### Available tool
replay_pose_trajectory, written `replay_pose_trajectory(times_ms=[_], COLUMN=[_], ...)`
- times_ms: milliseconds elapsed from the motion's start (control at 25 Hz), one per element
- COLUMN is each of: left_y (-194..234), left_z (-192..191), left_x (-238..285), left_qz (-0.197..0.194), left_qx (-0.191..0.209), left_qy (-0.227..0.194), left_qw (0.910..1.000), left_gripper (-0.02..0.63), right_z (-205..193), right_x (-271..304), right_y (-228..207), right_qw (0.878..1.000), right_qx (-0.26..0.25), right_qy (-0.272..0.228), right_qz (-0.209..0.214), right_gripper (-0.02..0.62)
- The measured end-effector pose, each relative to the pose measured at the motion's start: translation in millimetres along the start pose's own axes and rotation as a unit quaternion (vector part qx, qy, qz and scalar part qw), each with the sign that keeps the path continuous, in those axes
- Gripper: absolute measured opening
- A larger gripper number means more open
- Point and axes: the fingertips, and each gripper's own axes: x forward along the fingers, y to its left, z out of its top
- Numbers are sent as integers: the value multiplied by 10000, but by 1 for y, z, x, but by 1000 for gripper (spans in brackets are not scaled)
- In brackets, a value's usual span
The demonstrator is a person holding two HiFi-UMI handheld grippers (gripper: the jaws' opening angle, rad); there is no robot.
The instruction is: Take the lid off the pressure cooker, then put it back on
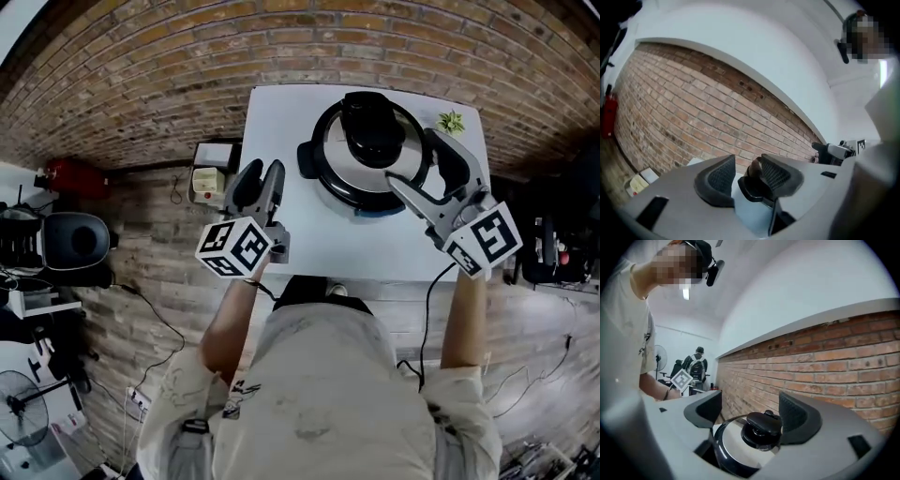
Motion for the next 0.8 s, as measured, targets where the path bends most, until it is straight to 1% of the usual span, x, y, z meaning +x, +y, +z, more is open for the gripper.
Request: replay_pose_trajectory(times_ms=[120, 160, 200, 280, 360, 400, 440, 480, 520, 640, 800], left_y=[-21, -28, -35, -50, -64, -70, -76, -81, -85, -90, -86], left_z=[17, 22, 25, 29, 29, 28, 26, 22, 18, 3, -13], left_x=[-17, -22, -28, -38, -48, -53, -58, -62, -65, -72, -78], left_qz=[153, 198, 234, 283, 313, 316, 307, 286, 260, 191, 195], left_qx=[805, 1089, 1399, 2068, 2693, 2930, 3085, 3157, 3171, 3095, 3111], left_qy=[-363, -465, -551, -677, -782, -835, -877, -900, -904, -895, -885], left_qw=[9960, 9928, 9884, 9756, 9593, 9519, 9467, 9441, 9437, 9465, 9460], left_gripper=[186, 186, 183, 181, 181, 181, 181, 181, 181, 181, 181], right_z=[-3, -6, -8, -14, -18, -20, -22, -25, -29, -46, -64], right_x=[-25, -32, -39, -51, -63, -69, -74, -80, -85, -96, -102], right_y=[3, 6, 10, 16, 20, 21, 22, 23, 25, 30, 35], right_qw=[9978, 9968, 9958, 9929, 9883, 9854, 9826, 9800, 9779, 9750, 9752], right_qx=[180, 227, 277, 353, 348, 355, 394, 458, 511, 476, 466], right_qy=[-275, -303, -317, -312, -313, -355, -431, -515, -569, -519, -455], right_qz=[-571, -699, -817, -1092, -1453, -1626, -1764, -1866, -1945, -2108, -2115], right_gripper=[380, 360, 356, 356, 356, 356, 356, 354, 354, 347, 347])
